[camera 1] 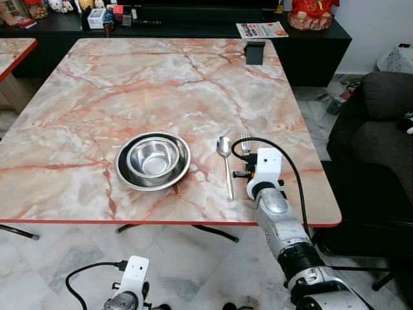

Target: Setting the table

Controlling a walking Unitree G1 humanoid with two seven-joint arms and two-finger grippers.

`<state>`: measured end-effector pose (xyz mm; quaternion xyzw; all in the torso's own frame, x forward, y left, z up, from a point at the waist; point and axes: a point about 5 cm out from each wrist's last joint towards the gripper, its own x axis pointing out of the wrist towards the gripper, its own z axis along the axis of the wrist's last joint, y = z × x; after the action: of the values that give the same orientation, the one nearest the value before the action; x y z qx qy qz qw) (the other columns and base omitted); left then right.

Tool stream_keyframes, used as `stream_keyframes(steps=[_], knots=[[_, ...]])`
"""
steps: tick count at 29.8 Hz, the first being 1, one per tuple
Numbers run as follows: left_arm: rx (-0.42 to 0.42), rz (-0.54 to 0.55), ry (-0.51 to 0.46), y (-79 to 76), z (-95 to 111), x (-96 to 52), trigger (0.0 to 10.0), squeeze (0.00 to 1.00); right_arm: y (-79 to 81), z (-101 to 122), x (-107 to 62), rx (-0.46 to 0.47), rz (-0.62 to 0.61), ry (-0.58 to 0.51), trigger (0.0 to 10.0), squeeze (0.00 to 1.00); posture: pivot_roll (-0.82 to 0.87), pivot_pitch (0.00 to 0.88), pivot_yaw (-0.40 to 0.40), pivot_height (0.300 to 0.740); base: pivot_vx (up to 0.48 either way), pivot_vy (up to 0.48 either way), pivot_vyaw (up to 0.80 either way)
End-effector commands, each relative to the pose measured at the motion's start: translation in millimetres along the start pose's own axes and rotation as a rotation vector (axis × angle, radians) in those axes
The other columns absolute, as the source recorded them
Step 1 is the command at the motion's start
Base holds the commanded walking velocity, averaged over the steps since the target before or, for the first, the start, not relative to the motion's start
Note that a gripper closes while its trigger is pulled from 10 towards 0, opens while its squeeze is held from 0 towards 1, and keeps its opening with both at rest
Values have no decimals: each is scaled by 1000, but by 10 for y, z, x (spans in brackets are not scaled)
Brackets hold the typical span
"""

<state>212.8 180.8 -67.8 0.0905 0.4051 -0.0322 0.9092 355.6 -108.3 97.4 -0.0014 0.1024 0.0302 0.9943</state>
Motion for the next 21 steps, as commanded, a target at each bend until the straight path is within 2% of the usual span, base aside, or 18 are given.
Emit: stream_keyframes(steps=[1,15,16,17,18,19,21], knots=[[-19,6,30,-6,-96,-20,10000,0,-16,-4,-11,-22,-6,6,10000,0,-42,168,-57,740,0,0,0],[-17,-1,37,-8,-101,-20,10000,0,-17,-58,-23,-45,-18,40,10000,0,-43,170,-55,740,0,0,0],[-17,-1,37,-8,-102,-20,10000,0,-15,-58,-24,-44,-17,39,10000,47,-42,167,-54,740,0,0,0],[-17,-1,38,-7,-104,-21,10000,0,-12,-57,-25,-43,-15,39,10000,196,-44,170,-53,740,0,0,0],[-16,-2,38,-7,-106,-21,10000,0,-11,-57,-26,-42,-14,39,10000,682,-44,169,-52,740,0,0,0],[-15,-2,39,-8,-108,-22,10000,0,-9,-57,-27,-43,-12,38,10000,1000,-44,168,-52,740,0,0,0],[-15,-2,40,-7,-112,-23,10000,0,-9,-59,-29,-45,-12,39,10000,1000,-45,167,-50,740,0,0,0]])
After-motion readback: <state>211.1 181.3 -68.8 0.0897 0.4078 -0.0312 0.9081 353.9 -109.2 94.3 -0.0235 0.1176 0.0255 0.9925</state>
